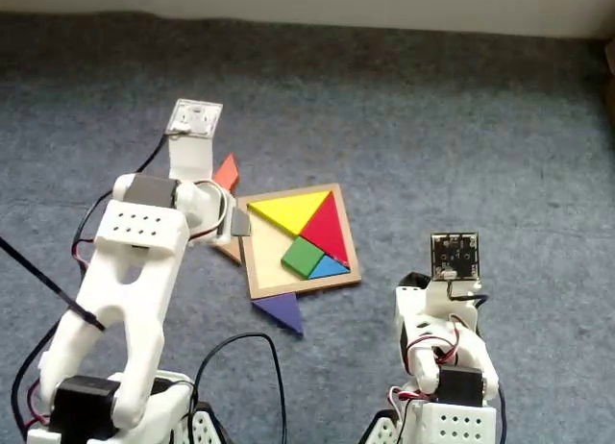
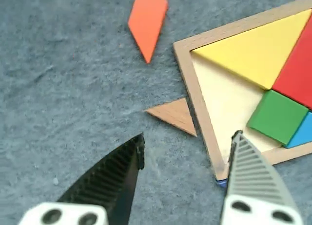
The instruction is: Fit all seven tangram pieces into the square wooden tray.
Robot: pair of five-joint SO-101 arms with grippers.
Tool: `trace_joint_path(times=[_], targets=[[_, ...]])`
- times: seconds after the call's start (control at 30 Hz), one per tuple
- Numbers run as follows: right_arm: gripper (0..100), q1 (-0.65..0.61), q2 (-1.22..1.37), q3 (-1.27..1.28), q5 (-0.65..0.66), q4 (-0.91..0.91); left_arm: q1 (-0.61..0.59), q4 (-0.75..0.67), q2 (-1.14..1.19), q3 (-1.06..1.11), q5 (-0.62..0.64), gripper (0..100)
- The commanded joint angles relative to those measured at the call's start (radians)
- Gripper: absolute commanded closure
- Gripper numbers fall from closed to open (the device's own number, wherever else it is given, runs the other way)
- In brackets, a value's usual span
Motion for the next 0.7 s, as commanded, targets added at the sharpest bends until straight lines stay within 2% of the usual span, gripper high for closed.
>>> trace_joint_path(times=[0.0, 0.5, 0.67], targets=[[99.0, 0.013, 0.007, 0.148, -0.003, 0.01, -0.05, 0.002, -0.038, 0.022, 0.132, 72], [99.0, 0.013, 0.007, 0.148, -0.003, 0.01, -0.044, -0.153, -0.028, 0.159, 0.146, 71], [99.0, 0.013, 0.007, 0.148, -0.003, 0.01, -0.053, -0.153, 0.147, 0.079, 0.146, 71]])
